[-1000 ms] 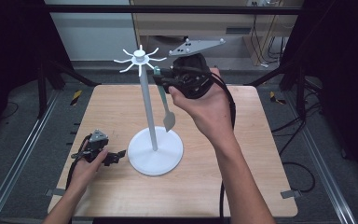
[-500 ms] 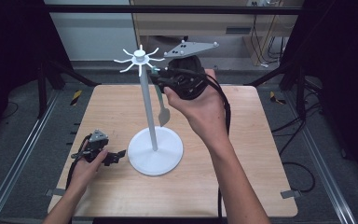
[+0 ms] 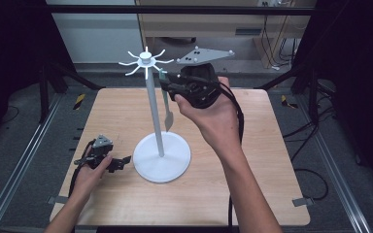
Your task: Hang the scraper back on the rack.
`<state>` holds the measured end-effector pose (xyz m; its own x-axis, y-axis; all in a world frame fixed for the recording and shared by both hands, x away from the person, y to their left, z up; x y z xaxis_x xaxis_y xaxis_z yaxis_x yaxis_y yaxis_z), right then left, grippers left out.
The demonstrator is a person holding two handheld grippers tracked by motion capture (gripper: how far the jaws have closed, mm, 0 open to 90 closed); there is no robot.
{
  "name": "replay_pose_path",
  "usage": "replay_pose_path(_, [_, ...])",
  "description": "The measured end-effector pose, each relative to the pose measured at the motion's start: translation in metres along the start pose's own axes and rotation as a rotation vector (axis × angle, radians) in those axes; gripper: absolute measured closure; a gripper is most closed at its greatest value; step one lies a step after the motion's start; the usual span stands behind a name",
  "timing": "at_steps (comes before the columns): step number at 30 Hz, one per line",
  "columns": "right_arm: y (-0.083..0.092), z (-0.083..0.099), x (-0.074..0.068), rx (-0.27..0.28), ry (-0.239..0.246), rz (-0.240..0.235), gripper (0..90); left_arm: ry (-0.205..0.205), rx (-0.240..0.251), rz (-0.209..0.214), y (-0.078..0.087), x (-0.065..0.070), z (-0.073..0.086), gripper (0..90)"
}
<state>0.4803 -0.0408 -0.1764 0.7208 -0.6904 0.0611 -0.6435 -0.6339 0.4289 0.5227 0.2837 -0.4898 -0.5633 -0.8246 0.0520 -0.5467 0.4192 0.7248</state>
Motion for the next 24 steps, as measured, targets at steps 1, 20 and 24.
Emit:
replay_pose_path(1, [0.001, 0.001, 0.000, 0.001, 0.001, 0.001, 69.6, 0.000, 0.000, 0.000, 0.000, 0.000, 0.000, 4.1])
replay_pose_path(20, [0.014, 0.023, 0.015, -0.037, -0.015, 0.087, 65.1, 0.000, -0.001, -0.006, 0.000, 0.000, 0.000, 4.1])
replay_pose_path(24, [0.014, 0.026, 0.018, -0.046, -0.022, 0.106, 61.5, 0.004, 0.000, -0.005, 0.000, 0.000, 0.000, 4.1])
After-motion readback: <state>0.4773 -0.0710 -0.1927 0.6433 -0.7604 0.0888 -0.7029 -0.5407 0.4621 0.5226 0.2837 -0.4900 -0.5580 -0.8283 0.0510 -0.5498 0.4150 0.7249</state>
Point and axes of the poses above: each handheld gripper's, and its own axes: y roughly backward along the jaws, z roughly out of its underside, x roughly to its right, the point moved 1 cm from there along -y, roughly forward along the jaws, and after that the axes turned 6 degrees about -x, right-handed, at the moved point
